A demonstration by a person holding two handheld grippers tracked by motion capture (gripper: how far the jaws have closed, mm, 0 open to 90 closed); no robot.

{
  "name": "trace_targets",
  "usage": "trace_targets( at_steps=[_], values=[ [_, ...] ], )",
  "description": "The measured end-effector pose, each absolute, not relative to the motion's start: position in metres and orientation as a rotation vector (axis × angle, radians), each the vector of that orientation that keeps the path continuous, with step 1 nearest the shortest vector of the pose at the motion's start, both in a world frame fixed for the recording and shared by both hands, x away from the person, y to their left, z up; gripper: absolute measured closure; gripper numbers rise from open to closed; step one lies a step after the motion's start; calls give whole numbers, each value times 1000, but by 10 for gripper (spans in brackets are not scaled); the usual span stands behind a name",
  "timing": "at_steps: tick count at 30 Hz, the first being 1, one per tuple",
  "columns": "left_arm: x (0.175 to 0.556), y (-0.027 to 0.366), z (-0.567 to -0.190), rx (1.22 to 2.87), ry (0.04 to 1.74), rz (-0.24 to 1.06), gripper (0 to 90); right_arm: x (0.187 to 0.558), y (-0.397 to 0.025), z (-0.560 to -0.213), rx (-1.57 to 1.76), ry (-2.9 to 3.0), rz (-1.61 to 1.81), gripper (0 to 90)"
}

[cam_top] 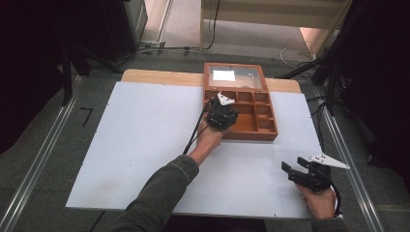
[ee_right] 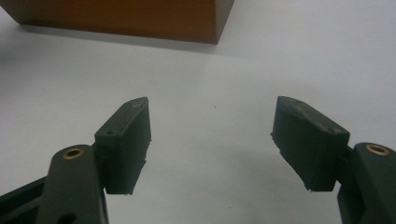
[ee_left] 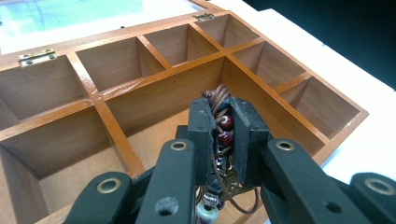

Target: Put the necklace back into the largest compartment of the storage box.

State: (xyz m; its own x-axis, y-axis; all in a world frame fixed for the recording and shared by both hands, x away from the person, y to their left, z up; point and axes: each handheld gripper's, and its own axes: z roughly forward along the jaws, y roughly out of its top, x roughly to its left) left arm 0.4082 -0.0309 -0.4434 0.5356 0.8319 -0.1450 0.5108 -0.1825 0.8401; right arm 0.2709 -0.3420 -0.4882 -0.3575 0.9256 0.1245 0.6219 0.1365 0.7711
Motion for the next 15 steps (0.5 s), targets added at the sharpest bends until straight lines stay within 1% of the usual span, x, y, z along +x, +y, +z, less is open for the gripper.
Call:
trace_targets(
  at_steps=[7, 11, 15],
  values=[
    [413, -35, -447, 1851, 1113, 441, 790, 271, -343, -489, 1488, 2037, 1084, 262],
    [416, -36, -448, 1842, 1124, 444, 765, 271, -342, -489, 1488, 2039, 1084, 262],
    [417, -36, -447, 1828, 1128, 427, 576, 271, -343, -489, 1488, 2038, 1083, 262]
  ],
)
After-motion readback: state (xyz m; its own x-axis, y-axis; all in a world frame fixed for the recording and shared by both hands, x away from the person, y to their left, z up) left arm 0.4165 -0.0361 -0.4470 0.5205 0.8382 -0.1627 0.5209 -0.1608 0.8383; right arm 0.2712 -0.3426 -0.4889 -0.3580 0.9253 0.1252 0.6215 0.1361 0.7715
